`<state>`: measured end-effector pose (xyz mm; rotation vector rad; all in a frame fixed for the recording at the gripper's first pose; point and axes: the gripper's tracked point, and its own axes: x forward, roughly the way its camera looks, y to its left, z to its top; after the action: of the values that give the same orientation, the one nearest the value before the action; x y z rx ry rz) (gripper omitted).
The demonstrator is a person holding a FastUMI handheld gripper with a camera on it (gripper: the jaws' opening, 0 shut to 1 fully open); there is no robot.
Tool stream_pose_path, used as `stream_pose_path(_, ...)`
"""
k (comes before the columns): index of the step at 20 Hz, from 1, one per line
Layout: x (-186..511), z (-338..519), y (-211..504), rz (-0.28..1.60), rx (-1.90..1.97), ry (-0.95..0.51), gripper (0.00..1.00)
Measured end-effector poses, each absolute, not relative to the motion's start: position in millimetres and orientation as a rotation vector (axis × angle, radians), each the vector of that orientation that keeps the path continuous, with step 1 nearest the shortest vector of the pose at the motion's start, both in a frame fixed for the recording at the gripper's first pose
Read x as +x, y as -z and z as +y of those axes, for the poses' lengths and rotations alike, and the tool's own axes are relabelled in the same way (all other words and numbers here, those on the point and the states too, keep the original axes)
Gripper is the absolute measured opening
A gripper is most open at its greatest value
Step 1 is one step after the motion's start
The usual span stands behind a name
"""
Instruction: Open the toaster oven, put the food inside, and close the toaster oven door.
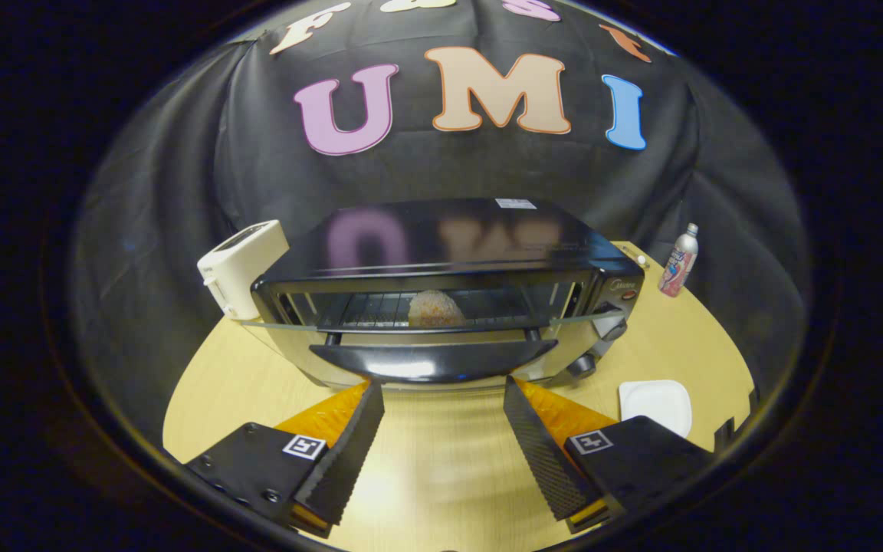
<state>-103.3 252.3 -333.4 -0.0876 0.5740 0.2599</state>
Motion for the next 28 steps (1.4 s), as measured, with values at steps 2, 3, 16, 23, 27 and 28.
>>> stream_pose_path(2, -100, 255, 328, 0.564, -0.082, -0.264, 0.99)
stream_pose_path(3, -98, 256, 325, 0.558, -0.087, -0.266, 0.99)
stream_pose_path(16, -67, 225, 150, 0.259, -0.064, -0.215, 0.99)
stream_pose_path(23, -45, 208, 27, 0.110, -0.091, -0.205, 0.99)
stream_pose_path(27, -37, 208, -29, 0.031, -0.041, -0.212, 0.99)
stream_pose_path(28, -36, 207, -40, 0.008, -0.024, -0.216, 0.99)
